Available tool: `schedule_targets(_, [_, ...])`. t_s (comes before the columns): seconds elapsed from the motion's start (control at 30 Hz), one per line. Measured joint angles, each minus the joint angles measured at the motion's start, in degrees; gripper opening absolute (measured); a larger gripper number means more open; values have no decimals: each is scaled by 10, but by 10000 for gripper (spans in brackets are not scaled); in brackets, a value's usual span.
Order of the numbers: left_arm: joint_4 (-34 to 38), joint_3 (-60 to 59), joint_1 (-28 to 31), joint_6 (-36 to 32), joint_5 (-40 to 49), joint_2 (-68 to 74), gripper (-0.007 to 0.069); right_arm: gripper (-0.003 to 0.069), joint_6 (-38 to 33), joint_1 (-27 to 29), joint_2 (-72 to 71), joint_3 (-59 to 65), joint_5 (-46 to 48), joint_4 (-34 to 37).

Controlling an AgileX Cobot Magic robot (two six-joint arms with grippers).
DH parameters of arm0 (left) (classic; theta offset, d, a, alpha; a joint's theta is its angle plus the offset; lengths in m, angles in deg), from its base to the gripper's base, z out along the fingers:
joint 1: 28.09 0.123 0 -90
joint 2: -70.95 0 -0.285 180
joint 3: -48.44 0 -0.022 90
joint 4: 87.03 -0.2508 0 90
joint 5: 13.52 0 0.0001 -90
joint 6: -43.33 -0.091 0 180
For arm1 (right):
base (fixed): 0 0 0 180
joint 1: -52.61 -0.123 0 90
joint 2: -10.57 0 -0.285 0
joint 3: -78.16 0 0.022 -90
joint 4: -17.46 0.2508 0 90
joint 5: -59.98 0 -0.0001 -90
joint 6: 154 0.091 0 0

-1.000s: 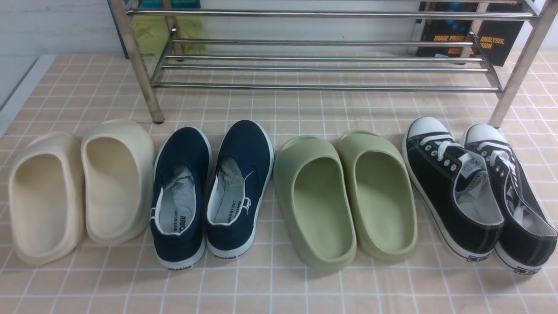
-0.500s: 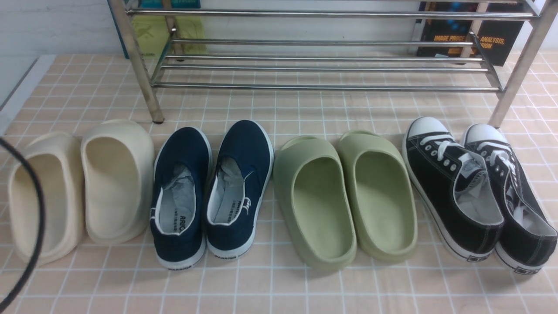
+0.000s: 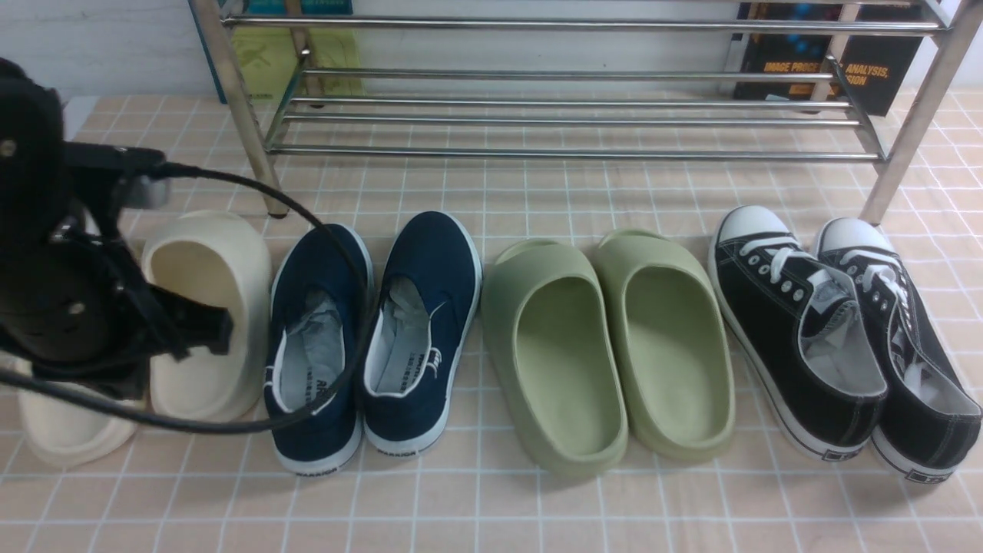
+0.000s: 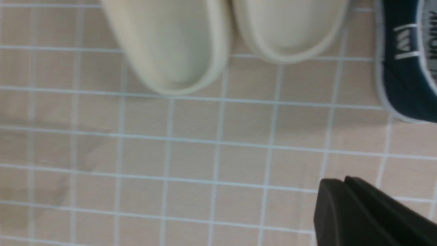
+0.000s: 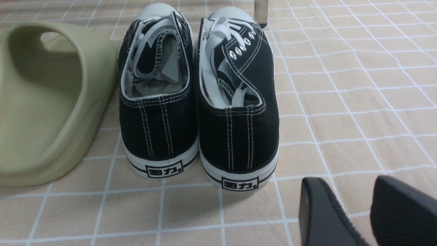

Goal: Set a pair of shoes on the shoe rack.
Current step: Use the left arm to grab the shoe closest to it

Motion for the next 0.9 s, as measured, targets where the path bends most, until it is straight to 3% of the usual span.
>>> schedule_targets(0.33, [58, 6, -1, 5, -80, 103, 86, 239, 0, 0, 0, 0, 0, -1])
schedule_targets(0.73, [70, 59, -1, 0, -83, 171, 293, 239, 0, 0, 0, 0, 0, -5])
schedule_targets(0.9, [69, 64, -1, 4, -90, 188, 318, 239, 0, 0, 0, 0, 0, -5])
